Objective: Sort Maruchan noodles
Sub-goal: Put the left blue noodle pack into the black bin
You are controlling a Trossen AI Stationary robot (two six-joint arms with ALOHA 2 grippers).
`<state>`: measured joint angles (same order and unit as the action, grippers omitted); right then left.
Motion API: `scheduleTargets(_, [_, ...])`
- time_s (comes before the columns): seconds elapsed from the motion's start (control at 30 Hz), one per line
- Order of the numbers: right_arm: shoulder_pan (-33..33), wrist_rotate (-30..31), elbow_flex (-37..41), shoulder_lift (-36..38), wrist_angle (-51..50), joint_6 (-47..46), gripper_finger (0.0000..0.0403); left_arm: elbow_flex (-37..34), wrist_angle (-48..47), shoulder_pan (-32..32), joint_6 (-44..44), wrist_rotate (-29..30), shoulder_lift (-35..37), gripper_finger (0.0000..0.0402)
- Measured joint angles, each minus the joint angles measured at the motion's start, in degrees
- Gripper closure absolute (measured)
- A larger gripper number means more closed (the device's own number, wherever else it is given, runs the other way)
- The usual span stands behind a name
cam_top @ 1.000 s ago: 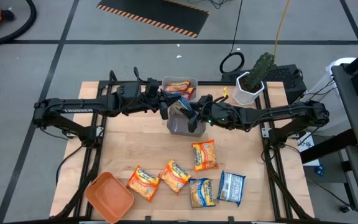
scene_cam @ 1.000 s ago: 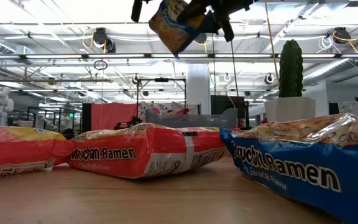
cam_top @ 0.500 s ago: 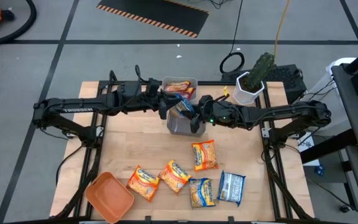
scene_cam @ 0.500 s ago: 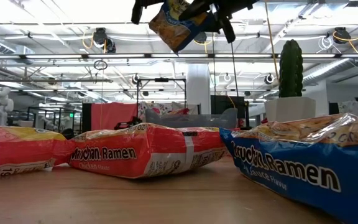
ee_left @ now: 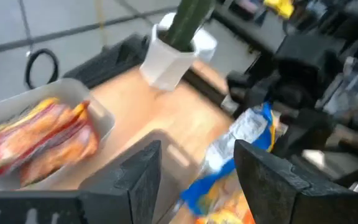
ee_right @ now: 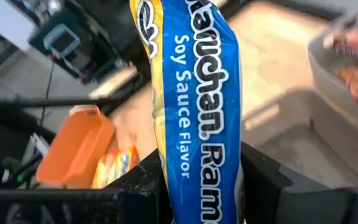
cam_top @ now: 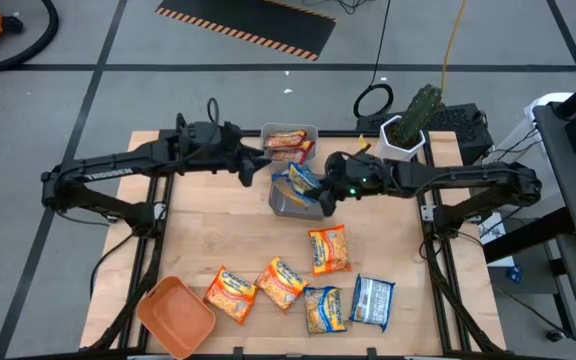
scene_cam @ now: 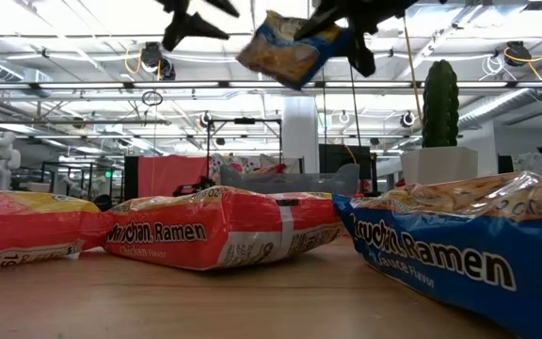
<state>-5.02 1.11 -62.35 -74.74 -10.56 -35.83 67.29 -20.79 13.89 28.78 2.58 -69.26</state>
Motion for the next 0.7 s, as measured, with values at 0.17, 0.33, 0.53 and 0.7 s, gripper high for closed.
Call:
scheduleTargets(0.17, [-4.82, -7.25, 0.00, -0.07, -3.36, -2.20, 0.0271, -0.02, -7.56, 0.39, -0.02, -0.01, -0.11, 0.0195])
scheduleTargets(0.33, [-10.61, -13.80, 0.00, -0.07, -3.49, -7.94, 0.0271, -0.02, -13.13, -0.33, 2.03, -0.07, -0.06, 0.0195])
scheduleTargets(0.53, [-15.42, -16.29, 0.00, -0.61, -7.00, -5.26, 0.0271, -0.02, -17.04, -1.31, 0.77, 0.18, -0.19, 0.0195])
scheduleTargets(0.7, [-16.46, -15.72, 0.00, -1.31, -9.47, -7.47, 0.0271, -0.11, -16.76, -1.34, 2.42, -0.46, -1.11, 0.0195])
